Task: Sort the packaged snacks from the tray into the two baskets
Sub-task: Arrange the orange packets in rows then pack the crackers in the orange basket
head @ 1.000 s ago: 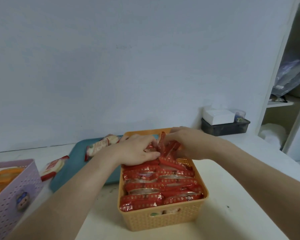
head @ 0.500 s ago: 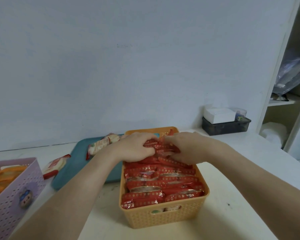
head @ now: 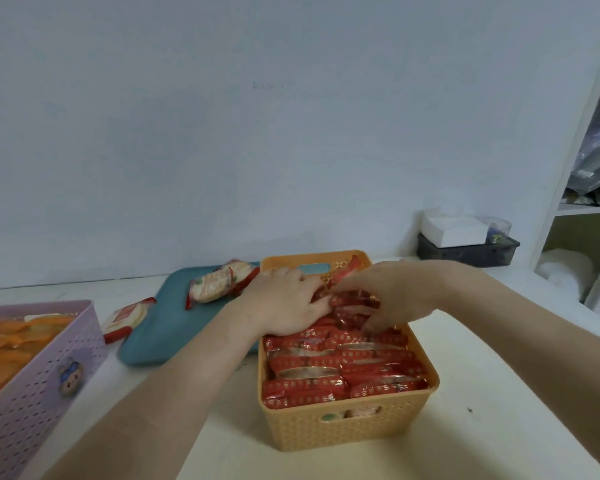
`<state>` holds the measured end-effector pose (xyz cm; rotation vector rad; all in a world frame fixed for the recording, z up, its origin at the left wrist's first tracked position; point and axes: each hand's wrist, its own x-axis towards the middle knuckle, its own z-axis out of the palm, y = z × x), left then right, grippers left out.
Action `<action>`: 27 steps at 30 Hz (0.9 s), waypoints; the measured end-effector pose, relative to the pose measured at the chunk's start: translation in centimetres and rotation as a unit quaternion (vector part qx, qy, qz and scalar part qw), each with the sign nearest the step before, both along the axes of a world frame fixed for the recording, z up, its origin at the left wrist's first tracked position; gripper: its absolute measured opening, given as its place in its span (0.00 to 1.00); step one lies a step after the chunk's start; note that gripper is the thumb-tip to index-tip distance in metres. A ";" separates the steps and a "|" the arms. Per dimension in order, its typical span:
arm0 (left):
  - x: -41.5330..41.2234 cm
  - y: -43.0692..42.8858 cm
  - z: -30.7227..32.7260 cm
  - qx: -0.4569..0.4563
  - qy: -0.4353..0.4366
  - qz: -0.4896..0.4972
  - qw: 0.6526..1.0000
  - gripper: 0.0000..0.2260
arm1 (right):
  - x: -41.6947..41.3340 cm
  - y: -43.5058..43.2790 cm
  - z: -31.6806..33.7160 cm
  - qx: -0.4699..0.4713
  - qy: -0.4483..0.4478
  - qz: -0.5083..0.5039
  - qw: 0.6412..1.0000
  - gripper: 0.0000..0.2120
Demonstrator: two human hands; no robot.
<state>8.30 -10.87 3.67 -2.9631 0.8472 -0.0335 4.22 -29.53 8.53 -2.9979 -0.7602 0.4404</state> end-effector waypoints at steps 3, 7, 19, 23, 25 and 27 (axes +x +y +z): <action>-0.2 0.0 -0.2 0.005 -0.027 -0.003 1.000 0.29 | 1.6 -0.2 0.5 0.109 -0.062 -0.022 0.992 0.17; -0.6 -0.2 -0.2 0.005 -0.043 -0.005 0.999 0.26 | 4.0 0.9 -1.0 -0.026 -0.164 -0.038 0.985 0.19; -0.7 -0.3 -0.6 -0.078 -0.093 0.020 0.992 0.17 | 1.9 2.2 -2.9 0.000 -0.119 -0.123 0.985 0.28; -0.8 -0.1 -0.8 -0.060 -0.095 0.066 0.991 0.22 | 0.1 2.7 -5.7 0.047 -0.236 -0.116 0.964 0.24; -0.8 0.0 -0.7 -0.030 -0.067 0.089 0.993 0.22 | 0.3 2.6 -5.7 0.039 -0.223 -0.097 0.969 0.23; -0.8 0.0 -0.2 -0.025 -0.029 0.096 0.995 0.21 | 0.5 2.6 -5.5 0.038 -0.215 -0.082 0.972 0.21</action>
